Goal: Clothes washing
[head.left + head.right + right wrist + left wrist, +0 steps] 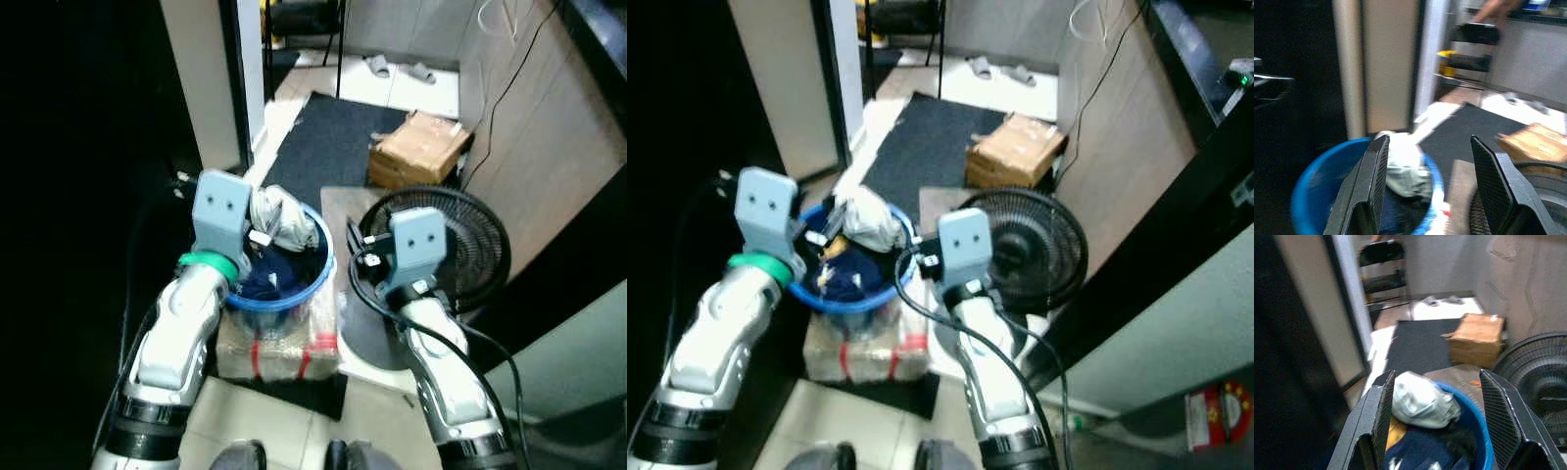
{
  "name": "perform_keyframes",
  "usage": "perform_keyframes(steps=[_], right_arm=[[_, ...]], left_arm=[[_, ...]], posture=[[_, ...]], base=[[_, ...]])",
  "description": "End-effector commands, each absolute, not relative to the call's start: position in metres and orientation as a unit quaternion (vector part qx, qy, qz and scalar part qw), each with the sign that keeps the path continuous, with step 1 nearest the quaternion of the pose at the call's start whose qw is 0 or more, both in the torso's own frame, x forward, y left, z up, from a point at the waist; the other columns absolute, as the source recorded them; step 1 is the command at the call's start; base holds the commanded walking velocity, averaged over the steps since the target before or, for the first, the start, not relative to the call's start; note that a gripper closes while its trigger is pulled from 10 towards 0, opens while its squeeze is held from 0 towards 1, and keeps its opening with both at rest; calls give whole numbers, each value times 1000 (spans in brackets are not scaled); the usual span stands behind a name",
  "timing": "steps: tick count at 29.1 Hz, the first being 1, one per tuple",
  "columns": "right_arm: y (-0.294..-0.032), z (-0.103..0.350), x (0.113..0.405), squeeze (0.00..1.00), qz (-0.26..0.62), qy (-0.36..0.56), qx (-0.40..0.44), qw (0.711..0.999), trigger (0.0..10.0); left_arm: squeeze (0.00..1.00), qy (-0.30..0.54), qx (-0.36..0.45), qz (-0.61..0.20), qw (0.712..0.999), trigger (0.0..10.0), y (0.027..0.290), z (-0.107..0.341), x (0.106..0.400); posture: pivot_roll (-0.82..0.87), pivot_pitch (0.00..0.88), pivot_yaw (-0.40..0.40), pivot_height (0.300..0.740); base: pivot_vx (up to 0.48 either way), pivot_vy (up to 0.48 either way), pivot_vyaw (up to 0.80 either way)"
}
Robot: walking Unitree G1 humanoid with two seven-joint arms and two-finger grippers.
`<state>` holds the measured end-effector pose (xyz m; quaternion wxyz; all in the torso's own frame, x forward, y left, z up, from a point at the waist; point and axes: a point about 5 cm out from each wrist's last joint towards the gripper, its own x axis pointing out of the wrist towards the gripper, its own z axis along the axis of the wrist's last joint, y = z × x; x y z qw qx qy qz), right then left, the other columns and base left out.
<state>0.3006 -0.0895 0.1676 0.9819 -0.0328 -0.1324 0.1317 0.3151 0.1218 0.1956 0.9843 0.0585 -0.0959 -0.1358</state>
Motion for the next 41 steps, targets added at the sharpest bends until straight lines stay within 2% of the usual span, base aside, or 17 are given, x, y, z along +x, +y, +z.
perform_keyframes(steps=[1, 20, 31, 37, 41], right_arm=[[-92, 163, 300, 0, 128, -121, -30, 984, 10000], [-89, 163, 299, 0, 134, -121, -29, 983, 10000], [-91, 162, 302, 0, 98, -135, -72, 983, 10000], [-90, 161, 301, 0, 105, -127, -53, 985, 10000], [-89, 160, 300, 0, 112, -125, -47, 985, 10000]], left_arm=[[0, -90, 62, -137, 985, 10000, 121, 193, 314], [0, -90, 64, -134, 985, 10000, 121, 192, 314], [0, -105, 51, -148, 982, 10000, 119, 195, 313], [0, -103, 53, -145, 983, 10000, 120, 195, 314], [0, -103, 56, -143, 983, 10000, 119, 195, 314]], posture=[[19, 70, 37, 709], [18, 67, 39, 709], [13, 45, 37, 709], [10, 39, 38, 709], [9, 43, 37, 709]], base=[[-259, 0, 0], [-259, 0, 0], [0, 0, 0], [0, 0, 0], [375, 0, 0]])
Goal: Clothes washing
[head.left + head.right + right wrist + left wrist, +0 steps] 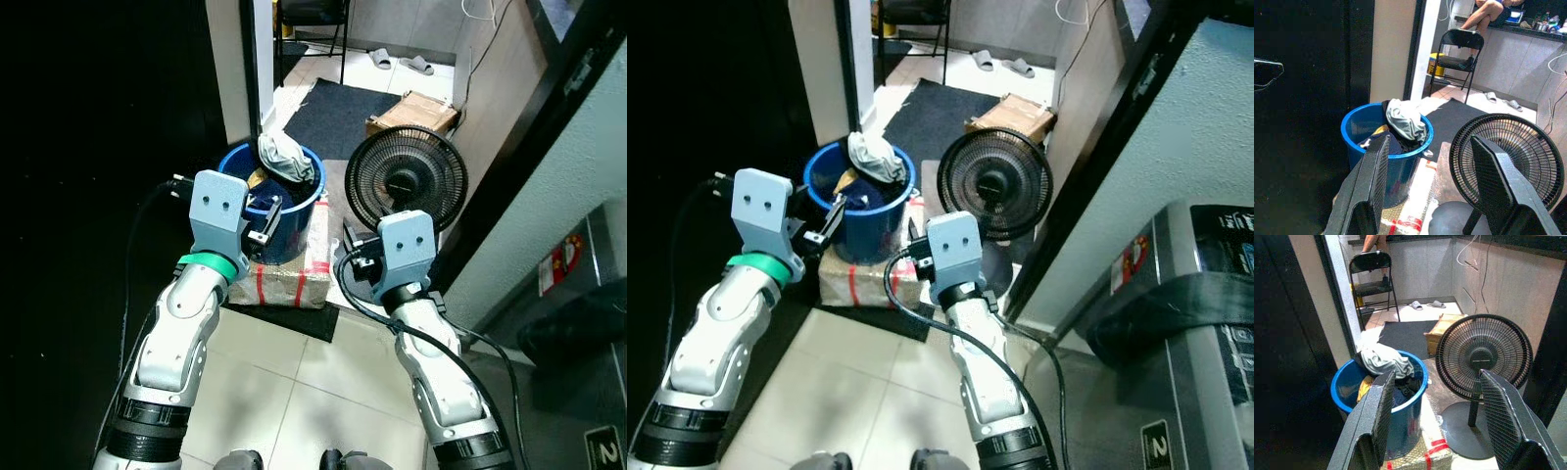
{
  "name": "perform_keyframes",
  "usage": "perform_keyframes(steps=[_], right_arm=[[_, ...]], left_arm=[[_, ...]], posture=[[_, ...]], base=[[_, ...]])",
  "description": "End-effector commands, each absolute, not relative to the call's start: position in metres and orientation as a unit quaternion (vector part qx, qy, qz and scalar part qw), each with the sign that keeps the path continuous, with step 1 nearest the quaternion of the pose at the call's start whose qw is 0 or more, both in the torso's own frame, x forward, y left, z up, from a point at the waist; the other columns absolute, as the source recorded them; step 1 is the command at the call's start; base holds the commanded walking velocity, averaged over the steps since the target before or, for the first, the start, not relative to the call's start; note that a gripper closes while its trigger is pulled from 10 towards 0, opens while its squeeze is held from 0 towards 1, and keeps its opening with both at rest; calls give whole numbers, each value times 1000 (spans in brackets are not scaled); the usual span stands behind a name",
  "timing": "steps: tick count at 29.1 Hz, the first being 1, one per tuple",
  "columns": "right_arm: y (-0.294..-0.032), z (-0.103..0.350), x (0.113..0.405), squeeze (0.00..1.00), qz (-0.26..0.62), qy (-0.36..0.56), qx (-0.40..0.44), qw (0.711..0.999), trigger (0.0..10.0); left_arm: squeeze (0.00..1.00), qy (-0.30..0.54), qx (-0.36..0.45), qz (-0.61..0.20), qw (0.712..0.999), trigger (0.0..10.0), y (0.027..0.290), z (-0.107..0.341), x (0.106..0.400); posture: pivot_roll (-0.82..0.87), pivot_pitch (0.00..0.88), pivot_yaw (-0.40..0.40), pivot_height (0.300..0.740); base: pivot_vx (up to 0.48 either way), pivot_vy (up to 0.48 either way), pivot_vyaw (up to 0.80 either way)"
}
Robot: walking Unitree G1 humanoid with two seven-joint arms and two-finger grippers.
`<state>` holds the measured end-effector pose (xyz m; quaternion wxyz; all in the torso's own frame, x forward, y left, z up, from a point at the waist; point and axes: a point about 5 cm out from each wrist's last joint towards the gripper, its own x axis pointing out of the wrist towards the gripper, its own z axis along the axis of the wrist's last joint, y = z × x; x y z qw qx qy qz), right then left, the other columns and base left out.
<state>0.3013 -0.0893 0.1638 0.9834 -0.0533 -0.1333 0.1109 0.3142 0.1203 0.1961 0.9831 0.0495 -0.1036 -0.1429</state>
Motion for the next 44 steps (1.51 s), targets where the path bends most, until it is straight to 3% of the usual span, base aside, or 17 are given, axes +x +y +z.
perform_keyframes(steps=[1, 44], right_arm=[[-89, 160, 300, 0, 114, -126, -45, 984, 10000], [-88, 160, 303, 0, 119, -125, -41, 984, 10000]], left_arm=[[0, -103, 56, -143, 983, 10000, 119, 194, 314], [0, -101, 60, -140, 983, 10000, 120, 195, 319]], posture=[[9, 43, 37, 709], [6, 58, 43, 709]], base=[[465, 0, 0], [454, 0, 0]])
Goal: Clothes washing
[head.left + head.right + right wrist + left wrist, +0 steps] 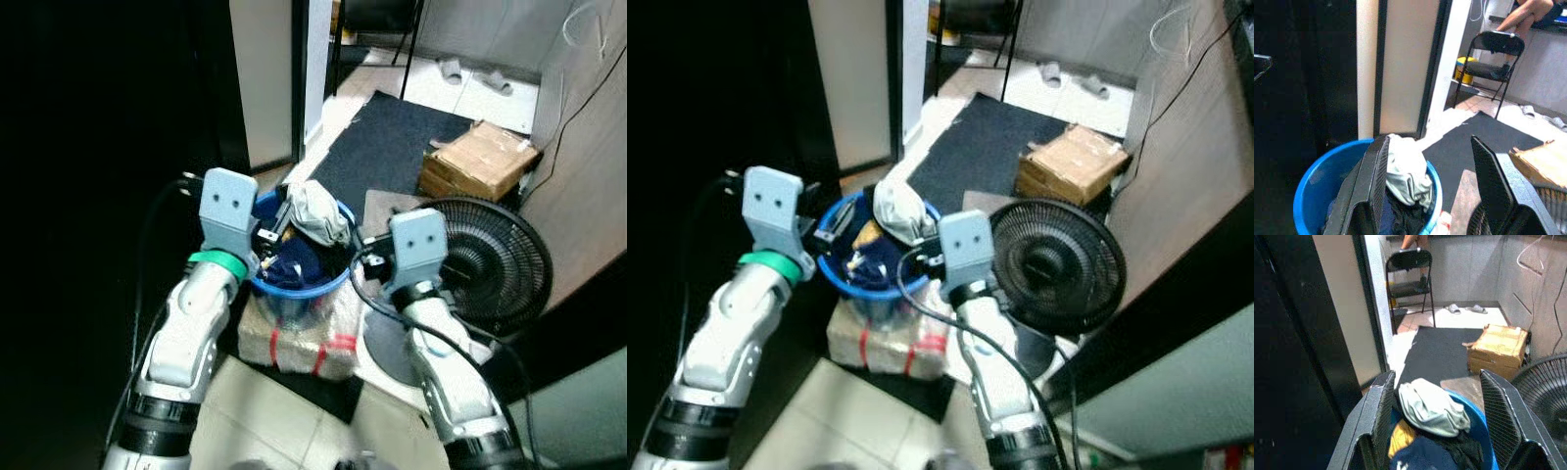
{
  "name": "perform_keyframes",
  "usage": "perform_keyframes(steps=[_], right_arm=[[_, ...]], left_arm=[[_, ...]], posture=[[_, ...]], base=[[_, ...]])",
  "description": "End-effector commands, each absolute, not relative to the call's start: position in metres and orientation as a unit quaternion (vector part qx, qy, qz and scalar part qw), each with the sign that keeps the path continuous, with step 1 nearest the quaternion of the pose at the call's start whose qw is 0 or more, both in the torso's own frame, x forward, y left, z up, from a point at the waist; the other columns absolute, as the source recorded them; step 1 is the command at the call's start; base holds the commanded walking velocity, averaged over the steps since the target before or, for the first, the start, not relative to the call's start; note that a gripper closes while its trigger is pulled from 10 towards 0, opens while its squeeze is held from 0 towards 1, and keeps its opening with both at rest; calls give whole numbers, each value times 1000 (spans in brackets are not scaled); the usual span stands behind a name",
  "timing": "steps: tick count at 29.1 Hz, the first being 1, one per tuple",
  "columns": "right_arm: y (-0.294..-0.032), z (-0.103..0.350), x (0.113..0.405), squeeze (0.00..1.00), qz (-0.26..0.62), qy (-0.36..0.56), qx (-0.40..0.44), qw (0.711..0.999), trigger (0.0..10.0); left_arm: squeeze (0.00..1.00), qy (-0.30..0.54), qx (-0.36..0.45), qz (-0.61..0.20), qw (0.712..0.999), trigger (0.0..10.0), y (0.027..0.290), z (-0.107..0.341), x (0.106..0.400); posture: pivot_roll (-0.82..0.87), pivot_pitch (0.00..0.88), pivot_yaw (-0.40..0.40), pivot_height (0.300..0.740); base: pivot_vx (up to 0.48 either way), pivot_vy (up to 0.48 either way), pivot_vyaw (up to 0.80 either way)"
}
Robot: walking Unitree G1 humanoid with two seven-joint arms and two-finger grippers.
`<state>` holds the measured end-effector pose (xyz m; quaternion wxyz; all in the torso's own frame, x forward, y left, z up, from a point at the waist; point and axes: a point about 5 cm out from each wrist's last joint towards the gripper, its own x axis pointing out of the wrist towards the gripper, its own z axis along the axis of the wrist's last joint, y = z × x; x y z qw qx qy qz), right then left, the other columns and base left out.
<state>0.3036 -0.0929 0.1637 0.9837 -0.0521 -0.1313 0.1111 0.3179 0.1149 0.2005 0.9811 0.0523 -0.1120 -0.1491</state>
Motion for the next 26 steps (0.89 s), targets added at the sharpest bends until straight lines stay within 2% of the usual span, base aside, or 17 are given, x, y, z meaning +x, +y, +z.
perform_keyframes(steps=[1, 7, 26], right_arm=[[-88, 161, 303, 0, 119, -125, -42, 984, 10000], [-89, 160, 303, 0, 118, -124, -43, 984, 10000], [-88, 161, 302, 0, 127, -122, -40, 984, 10000]], left_arm=[[0, -101, 60, -140, 983, 10000, 120, 195, 319], [0, -101, 59, -141, 983, 10000, 119, 195, 320], [0, -94, 59, -135, 985, 10000, 119, 194, 320]], posture=[[5, 59, 44, 709], [2, 58, 43, 709], [6, 75, 42, 709]], base=[[431, 0, 0], [431, 0, 0], [0, 0, 0]])
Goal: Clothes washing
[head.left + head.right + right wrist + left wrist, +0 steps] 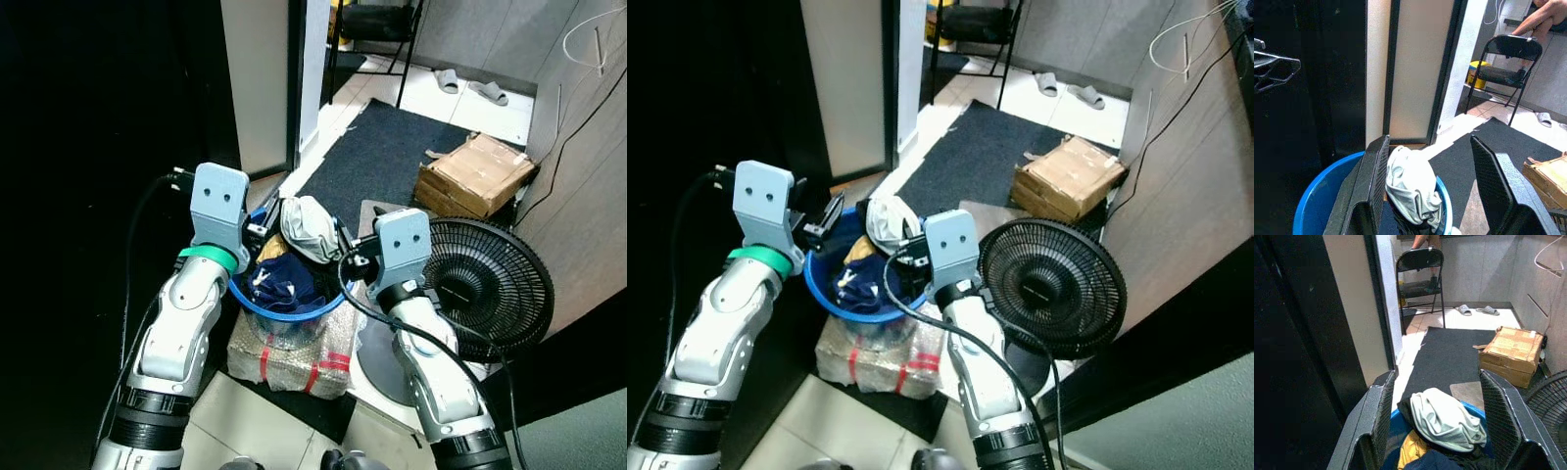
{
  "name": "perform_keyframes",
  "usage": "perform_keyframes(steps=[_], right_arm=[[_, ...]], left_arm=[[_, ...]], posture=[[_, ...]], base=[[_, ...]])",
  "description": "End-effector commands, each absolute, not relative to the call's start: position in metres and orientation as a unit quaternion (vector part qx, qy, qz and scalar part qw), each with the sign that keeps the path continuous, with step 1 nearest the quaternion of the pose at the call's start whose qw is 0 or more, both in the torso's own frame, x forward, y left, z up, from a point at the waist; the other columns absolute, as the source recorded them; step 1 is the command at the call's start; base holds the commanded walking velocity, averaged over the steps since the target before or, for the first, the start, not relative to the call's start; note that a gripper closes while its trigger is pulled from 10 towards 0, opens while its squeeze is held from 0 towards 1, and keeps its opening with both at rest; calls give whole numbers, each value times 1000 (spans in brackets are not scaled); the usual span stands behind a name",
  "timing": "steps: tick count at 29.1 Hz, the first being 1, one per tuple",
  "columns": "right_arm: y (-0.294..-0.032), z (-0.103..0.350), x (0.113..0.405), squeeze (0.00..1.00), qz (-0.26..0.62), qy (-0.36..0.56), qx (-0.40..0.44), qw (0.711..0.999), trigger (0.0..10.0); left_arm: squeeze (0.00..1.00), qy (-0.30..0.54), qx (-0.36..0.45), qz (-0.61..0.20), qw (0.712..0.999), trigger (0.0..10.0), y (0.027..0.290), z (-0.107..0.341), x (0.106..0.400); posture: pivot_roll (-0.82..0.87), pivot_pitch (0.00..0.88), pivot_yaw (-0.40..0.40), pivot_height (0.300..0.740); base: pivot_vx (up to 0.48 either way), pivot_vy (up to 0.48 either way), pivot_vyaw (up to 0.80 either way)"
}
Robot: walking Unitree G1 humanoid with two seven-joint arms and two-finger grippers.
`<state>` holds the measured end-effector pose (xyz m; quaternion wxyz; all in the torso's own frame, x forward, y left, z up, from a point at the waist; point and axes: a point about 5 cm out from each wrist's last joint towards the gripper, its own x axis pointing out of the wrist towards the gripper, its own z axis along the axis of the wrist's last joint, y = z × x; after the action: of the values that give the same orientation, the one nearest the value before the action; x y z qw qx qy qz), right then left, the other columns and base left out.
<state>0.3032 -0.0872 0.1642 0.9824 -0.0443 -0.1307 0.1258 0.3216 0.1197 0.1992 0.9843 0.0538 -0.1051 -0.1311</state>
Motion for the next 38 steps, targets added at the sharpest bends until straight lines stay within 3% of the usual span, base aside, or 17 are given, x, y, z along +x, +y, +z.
perform_keyframes(steps=[1, 13, 22, 38], right_arm=[[-88, 162, 302, 0, 128, -122, -39, 983, 10000], [-86, 173, 308, 0, 134, -136, -37, 981, 10000], [-89, 178, 320, 0, 109, -136, -34, 984, 10000], [-87, 178, 321, 0, 111, -136, -29, 984, 10000]], left_arm=[[0, -94, 62, -138, 984, 10000, 118, 195, 320], [0, -94, 62, -147, 983, 10000, 119, 198, 321], [0, -95, 68, -131, 984, 10000, 135, 205, 328], [0, -94, 62, -140, 984, 10000, 127, 203, 326]], posture=[[6, 75, 42, 709], [7, 97, 43, 709], [20, 112, 50, 709], [20, 100, 48, 659]], base=[[0, 0, 0], [0, 0, 0], [0, 0, 0], [0, 0, 0]])
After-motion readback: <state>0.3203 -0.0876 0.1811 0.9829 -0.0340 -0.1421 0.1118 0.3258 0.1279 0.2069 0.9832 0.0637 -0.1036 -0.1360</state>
